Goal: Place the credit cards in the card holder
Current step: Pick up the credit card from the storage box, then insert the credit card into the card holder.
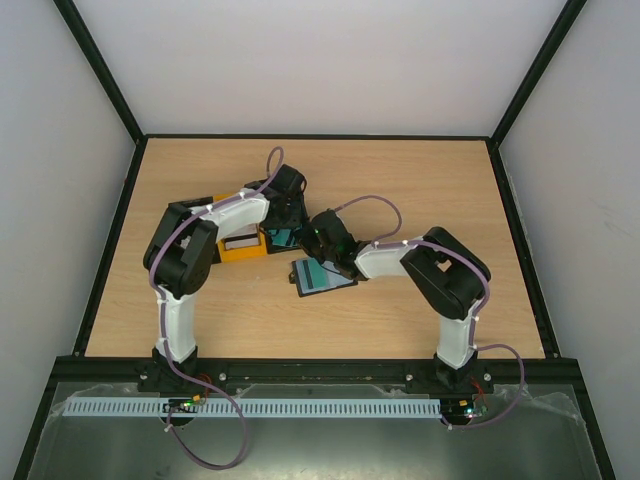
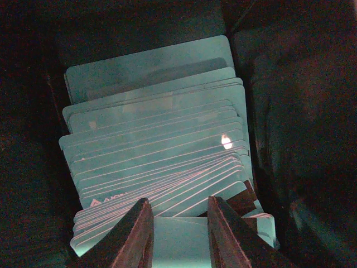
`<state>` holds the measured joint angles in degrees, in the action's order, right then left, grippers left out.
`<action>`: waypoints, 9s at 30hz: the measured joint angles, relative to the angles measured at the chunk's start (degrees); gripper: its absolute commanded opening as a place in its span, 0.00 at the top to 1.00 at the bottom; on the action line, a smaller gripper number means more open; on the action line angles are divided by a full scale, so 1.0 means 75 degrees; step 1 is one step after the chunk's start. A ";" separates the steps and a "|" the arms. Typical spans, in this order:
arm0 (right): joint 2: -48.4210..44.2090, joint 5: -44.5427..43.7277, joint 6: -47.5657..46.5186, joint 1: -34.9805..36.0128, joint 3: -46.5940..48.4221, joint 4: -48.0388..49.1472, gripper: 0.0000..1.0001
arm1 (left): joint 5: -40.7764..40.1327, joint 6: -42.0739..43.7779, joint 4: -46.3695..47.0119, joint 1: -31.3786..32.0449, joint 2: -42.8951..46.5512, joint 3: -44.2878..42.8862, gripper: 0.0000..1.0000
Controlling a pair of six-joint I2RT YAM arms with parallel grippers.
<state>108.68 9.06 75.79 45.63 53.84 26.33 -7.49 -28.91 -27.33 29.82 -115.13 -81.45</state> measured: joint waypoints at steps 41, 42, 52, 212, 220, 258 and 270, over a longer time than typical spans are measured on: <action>-0.0204 0.0580 0.0082 0.0058 -0.0245 -0.0067 0.78 | -0.0006 0.0029 0.0003 -0.0058 0.0003 0.0012 0.72; -0.0204 0.0577 0.0099 0.0079 -0.0245 -0.0085 0.78 | -0.0003 0.0029 0.0003 -0.0058 0.0003 0.0012 0.72; -0.0152 0.0533 0.0245 0.0128 -0.0245 -0.0079 0.87 | -0.0006 0.0029 0.0003 -0.0061 0.0003 0.0012 0.72; -0.2672 -0.1154 -0.5592 -0.0085 -0.1900 -0.4625 0.69 | -0.0143 -0.5770 0.8026 0.3080 0.3308 0.6927 0.97; -0.2742 -0.1119 -0.5383 -0.0082 -0.2066 -0.4398 0.70 | 0.0163 -0.5808 0.8384 0.3013 0.2943 0.7029 0.97; -0.2771 -0.1154 -0.4890 -0.0082 -0.2232 -0.4010 0.70 | 0.0772 -0.6589 0.8958 0.2908 0.2072 0.6712 0.94; -0.2771 -0.1145 -0.4779 -0.0082 -0.2250 -0.3926 0.69 | 0.0968 -0.6228 0.8711 0.2938 0.1731 0.6330 0.81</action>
<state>87.90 0.47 39.94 45.01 36.97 -3.11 -0.23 -75.61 38.00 51.86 -102.15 -33.98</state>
